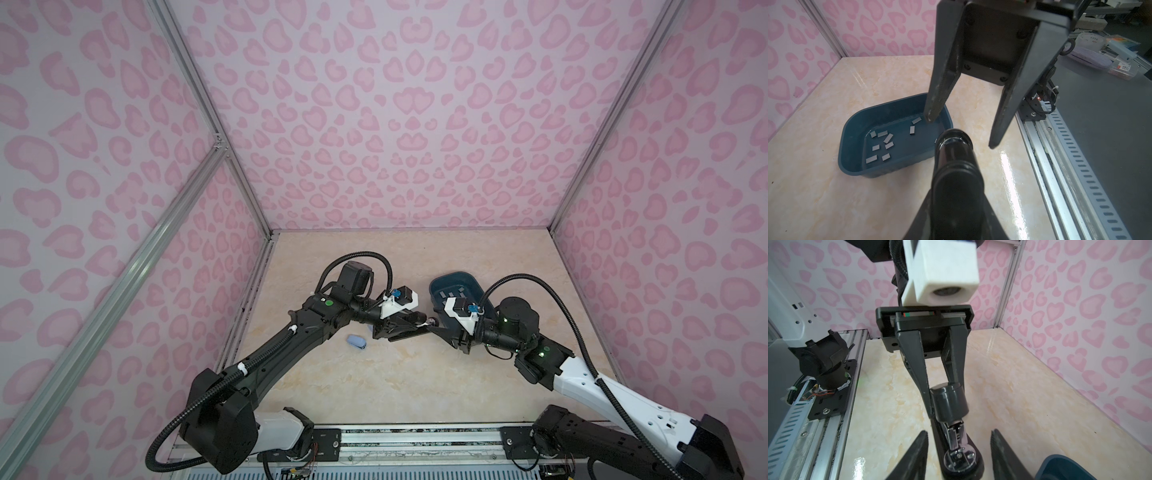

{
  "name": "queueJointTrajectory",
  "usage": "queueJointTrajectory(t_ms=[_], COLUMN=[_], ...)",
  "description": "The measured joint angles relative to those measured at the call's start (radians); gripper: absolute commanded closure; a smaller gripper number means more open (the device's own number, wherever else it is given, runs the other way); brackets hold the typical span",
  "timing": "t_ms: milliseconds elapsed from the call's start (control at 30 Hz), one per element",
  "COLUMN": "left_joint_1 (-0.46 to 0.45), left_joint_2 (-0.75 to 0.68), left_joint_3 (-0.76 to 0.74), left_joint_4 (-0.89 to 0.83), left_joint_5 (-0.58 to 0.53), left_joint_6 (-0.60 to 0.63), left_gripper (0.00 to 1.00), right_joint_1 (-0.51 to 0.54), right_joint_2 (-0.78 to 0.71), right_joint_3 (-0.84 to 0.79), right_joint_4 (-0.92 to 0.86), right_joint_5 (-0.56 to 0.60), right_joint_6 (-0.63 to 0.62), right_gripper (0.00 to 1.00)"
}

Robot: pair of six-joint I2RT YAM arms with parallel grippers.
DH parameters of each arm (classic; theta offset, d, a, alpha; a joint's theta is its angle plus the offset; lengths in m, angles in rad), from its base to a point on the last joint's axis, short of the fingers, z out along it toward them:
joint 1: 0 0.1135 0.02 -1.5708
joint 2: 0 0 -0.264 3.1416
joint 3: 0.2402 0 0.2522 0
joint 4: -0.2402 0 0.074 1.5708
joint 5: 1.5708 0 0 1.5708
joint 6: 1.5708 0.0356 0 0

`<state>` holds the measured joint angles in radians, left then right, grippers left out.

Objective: Load the staples into the stapler

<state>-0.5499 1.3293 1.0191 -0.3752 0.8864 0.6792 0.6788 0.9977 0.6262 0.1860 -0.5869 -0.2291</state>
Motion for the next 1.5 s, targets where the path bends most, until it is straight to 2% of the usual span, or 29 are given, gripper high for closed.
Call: queueJointTrajectory(t_ms=[133, 467, 600, 700, 833, 967, 1100, 1300, 1400, 1500], left_joint_1=[0.0, 0.001, 0.002, 0.005, 0.005, 0.005, 0.004, 0.006, 0.01, 0.016], left_joint_2=[-0.002, -0.038, -0.057, -0.06, -0.059, -0.044, -0.04, -0.041, -0.041, -0.041], left_joint_3=[0.006, 0.023, 0.028, 0.028, 0.028, 0.028, 0.028, 0.028, 0.028, 0.027], left_joint_4=[-0.024, -0.065, -0.068, -0.067, -0.067, -0.068, -0.071, -0.072, -0.072, -0.072], left_joint_5=[0.012, 0.03, 0.053, 0.061, 0.068, 0.09, 0.104, 0.105, 0.107, 0.108], left_joint_6=[0.011, 0.054, 0.048, 0.048, 0.048, 0.048, 0.047, 0.048, 0.048, 0.048], left_gripper=[0.96, 0.96, 0.96, 0.96, 0.96, 0.96, 0.96, 0.96, 0.96, 0.96], right_joint_1=[0.0, -0.004, 0.002, 0.001, 0.006, 0.043, 0.099, 0.108, 0.108, 0.109], right_joint_2=[0.045, 0.107, 0.122, 0.137, 0.154, 0.178, 0.217, 0.255, 0.262, 0.261], right_joint_3=[0.012, 0.003, -0.01, -0.019, -0.01, 0.009, 0.034, 0.047, 0.05, 0.047], right_joint_4=[-0.009, -0.02, -0.026, -0.021, -0.019, -0.004, 0.021, 0.056, 0.064, 0.064], right_joint_5=[-0.034, -0.082, -0.101, -0.11, -0.124, -0.113, -0.087, -0.075, -0.068, -0.068], right_joint_6=[-0.011, -0.018, -0.034, -0.036, -0.043, -0.043, -0.043, -0.035, -0.032, -0.027], right_gripper=[0.52, 0.74, 0.69, 0.6, 0.57, 0.59, 0.67, 0.74, 0.74, 0.7])
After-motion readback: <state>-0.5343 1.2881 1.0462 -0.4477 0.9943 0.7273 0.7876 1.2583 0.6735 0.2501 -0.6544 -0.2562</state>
